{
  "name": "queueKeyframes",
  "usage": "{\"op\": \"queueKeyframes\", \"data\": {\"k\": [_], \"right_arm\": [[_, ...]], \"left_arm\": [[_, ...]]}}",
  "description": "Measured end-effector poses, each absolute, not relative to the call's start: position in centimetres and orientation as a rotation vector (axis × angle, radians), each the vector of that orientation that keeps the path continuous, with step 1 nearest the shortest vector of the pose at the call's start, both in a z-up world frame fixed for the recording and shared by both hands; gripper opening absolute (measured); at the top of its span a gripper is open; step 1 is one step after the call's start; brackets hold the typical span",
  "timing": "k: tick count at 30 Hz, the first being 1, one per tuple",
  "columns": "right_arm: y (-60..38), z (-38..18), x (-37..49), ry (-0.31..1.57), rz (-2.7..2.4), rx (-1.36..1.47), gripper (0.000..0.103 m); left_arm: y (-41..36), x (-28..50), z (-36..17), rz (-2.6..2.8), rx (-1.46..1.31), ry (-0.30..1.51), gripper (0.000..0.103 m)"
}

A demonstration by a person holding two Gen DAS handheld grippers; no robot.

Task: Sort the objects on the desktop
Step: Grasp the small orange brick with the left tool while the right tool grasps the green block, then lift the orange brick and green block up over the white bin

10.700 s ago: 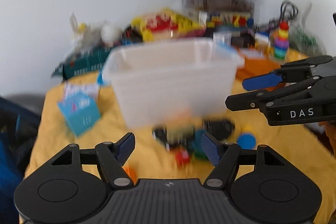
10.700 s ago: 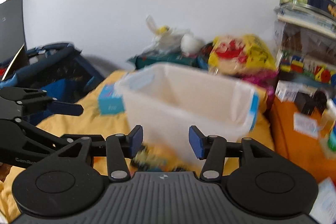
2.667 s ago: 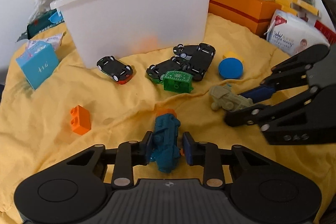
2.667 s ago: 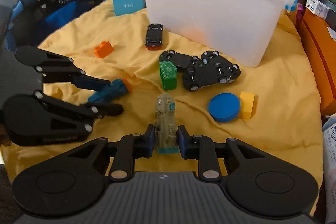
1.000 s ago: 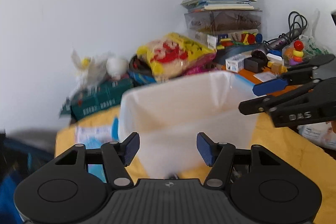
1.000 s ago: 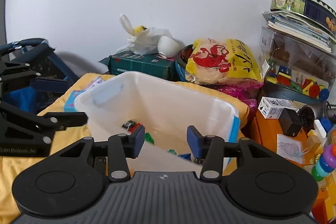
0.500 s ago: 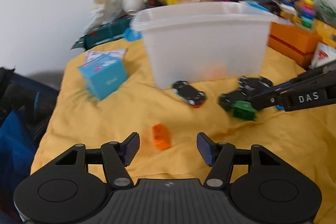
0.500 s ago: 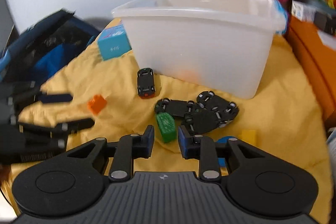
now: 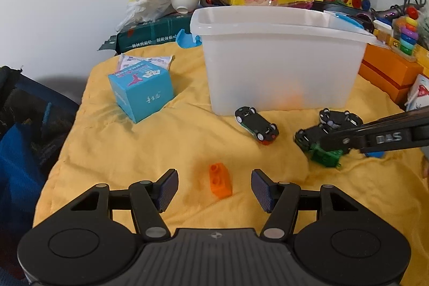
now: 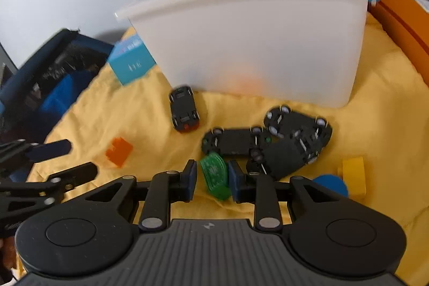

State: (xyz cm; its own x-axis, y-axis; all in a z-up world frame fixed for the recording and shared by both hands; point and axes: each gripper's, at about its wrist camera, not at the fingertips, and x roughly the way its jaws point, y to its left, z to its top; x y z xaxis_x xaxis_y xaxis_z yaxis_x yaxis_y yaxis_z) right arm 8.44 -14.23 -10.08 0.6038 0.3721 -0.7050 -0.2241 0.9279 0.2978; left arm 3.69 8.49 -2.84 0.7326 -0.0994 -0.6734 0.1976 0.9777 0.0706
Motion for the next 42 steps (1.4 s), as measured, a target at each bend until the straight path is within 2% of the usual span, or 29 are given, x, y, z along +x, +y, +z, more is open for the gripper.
{"op": "queueKeyframes", "data": {"k": [4, 5, 8, 9, 16, 22, 24, 28, 38, 41, 42], "right_arm": [[-15.2, -9.7, 8.6, 0.833, 0.323, 0.192, 0.031], [-15.4, -9.8, 8.8, 0.842, 0.315, 0.207, 0.031], [-15.7, -10.1, 8.9, 0.850, 0.309, 0.229, 0.031], [-15.7, -10.1, 8.8, 0.847, 0.314, 0.228, 0.031], [-15.1, -9.9, 8.8, 0.824, 0.304, 0.177, 0.031], [-14.3, -11.0, 9.1, 0.863, 0.354, 0.185, 0.033], [-13.4, -11.4, 8.8, 0.876, 0.373, 0.141, 0.032], [-12.2, -11.7, 7.4, 0.839, 0.382, 0.017, 0.024], [-12.4, -11.2, 2.9, 0.830, 0.416, -0.172, 0.024], [-12.8, -10.7, 1.7, 0.856, 0.414, -0.177, 0.024], [-13.0, -10.6, 1.2, 0.865, 0.413, -0.176, 0.024]], "left_arm": [[8.1, 5.8, -4.2, -0.169, 0.115, 0.779, 0.064], [8.1, 6.3, -4.6, -0.166, 0.108, 0.792, 0.059], [8.4, 7.3, -5.7, -0.176, 0.071, 0.836, 0.020], [8.5, 7.3, -6.0, -0.189, 0.054, 0.841, 0.017], [7.5, 3.6, -4.1, -0.306, 0.067, 0.797, 0.017], [5.2, 1.3, -4.6, -0.376, 0.081, 0.822, 0.017], [4.8, 1.1, -5.0, -0.376, 0.087, 0.832, 0.017], [4.4, 1.3, -5.8, -0.365, 0.087, 0.847, 0.017], [3.3, 0.4, -6.2, -0.391, 0.141, 0.834, 0.018], [2.6, -0.1, -6.2, -0.405, 0.156, 0.830, 0.020], [2.5, -0.2, -6.4, -0.397, 0.166, 0.827, 0.024]]}}
